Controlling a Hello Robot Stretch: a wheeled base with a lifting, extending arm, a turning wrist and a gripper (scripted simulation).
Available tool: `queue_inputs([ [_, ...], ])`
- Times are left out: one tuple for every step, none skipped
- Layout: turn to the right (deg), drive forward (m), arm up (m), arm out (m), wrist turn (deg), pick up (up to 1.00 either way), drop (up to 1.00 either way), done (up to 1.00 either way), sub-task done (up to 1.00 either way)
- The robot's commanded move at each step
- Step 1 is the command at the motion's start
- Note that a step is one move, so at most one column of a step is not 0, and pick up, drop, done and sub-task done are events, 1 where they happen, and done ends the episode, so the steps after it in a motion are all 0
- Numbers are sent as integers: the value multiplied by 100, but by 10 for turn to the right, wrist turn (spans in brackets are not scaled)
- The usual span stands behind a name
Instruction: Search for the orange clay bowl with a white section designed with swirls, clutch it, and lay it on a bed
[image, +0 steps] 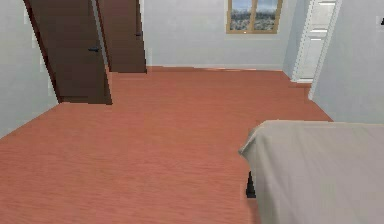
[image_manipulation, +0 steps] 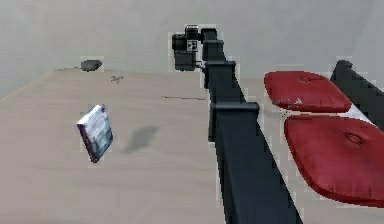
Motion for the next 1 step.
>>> queue_inputs([
  [0,0,0,-8,0,0,0,0,0],
])
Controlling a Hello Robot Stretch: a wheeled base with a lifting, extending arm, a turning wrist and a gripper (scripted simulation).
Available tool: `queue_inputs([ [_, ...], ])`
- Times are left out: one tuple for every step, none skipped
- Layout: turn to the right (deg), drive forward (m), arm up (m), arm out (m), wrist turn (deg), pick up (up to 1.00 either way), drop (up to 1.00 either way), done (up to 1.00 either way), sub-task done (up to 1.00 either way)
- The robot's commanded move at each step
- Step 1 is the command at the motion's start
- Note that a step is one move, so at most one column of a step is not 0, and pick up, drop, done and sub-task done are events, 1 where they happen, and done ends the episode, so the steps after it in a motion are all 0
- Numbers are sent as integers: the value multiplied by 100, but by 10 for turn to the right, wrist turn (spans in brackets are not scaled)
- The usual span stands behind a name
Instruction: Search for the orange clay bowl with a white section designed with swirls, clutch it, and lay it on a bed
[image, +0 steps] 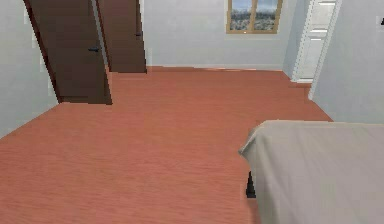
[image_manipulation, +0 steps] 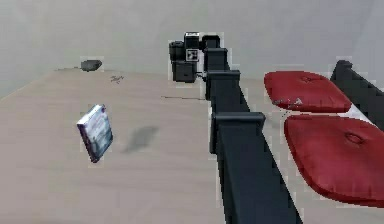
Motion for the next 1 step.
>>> queue_inputs([
  [0,0,0,0,0,0,0,100,0],
])
